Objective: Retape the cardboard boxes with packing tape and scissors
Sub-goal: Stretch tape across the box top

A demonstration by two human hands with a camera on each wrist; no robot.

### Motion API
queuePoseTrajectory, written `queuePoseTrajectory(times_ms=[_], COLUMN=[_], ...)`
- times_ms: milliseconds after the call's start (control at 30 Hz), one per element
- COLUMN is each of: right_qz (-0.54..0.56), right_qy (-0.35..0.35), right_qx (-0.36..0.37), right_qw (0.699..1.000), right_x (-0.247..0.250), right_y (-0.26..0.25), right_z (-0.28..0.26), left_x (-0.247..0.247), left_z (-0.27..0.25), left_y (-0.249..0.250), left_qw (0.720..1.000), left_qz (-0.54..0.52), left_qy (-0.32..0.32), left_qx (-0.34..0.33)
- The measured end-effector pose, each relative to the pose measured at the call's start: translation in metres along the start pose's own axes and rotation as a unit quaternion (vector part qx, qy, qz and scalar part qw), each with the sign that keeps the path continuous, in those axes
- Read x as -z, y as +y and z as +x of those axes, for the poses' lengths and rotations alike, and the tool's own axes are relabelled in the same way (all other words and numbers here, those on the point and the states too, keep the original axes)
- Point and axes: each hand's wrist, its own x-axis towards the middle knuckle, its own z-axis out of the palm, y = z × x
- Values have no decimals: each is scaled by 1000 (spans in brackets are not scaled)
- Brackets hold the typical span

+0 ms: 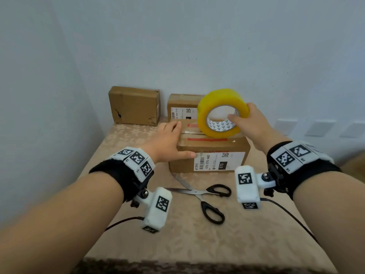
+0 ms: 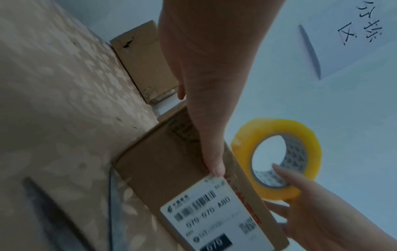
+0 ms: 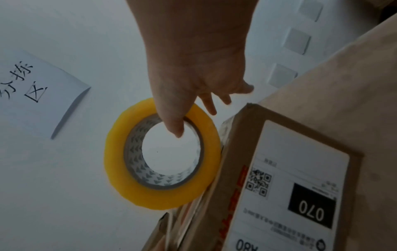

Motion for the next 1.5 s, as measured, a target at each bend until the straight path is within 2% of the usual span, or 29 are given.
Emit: queuePoseTrajectory(times_ms=[100,200,267,400,633,767,833,900,967,1033,1100,1167,1233,1367,1500], right_qz=[19,58,57,25,17,26,-22,-54,-53,-89,-76,-19,1,-66,-92], right_qy=[17,15,27,57,25,-19,-6,13,-12,-52,-83,-107,-86,-30,-16], right_qx=[-9,7,17,35,41,10,39,107,181,217,201,138,90,86,104], right_qw=[1000,998,998,997,999,999,999,993,982,971,973,984,992,994,990], right_x=[-6,-12,-17,-21,-23,-17,-12,-9,-7,-8,-7,-6,-8,-15,-9], right_y=[8,-10,-15,-13,-23,-28,-33,-42,-54,-65,-70,-75,-77,-80,-98], right_z=[9,-10,-12,-8,-17,-20,-20,-20,-22,-24,-23,-24,-22,-12,-8], left_x=[9,13,10,1,1,20,30,32,23,12,5,-2,-7,-6,-2], left_z=[7,9,8,5,9,19,25,30,35,40,39,38,35,27,18], left_y=[-8,-10,-9,-4,3,-5,-11,-12,-12,-16,-20,-21,-20,-17,-14], left_qw=[1000,999,998,991,993,991,991,992,994,996,996,997,996,997,998], left_qz=[8,-26,29,126,85,73,91,78,31,-4,-10,15,43,34,24], left_qy=[17,-37,-56,-40,-80,-105,-89,-81,-65,-36,-29,-35,-35,-37,-31], left_qx=[-11,-3,0,4,-27,-46,-44,-63,-85,-86,-80,-72,-68,-63,-58])
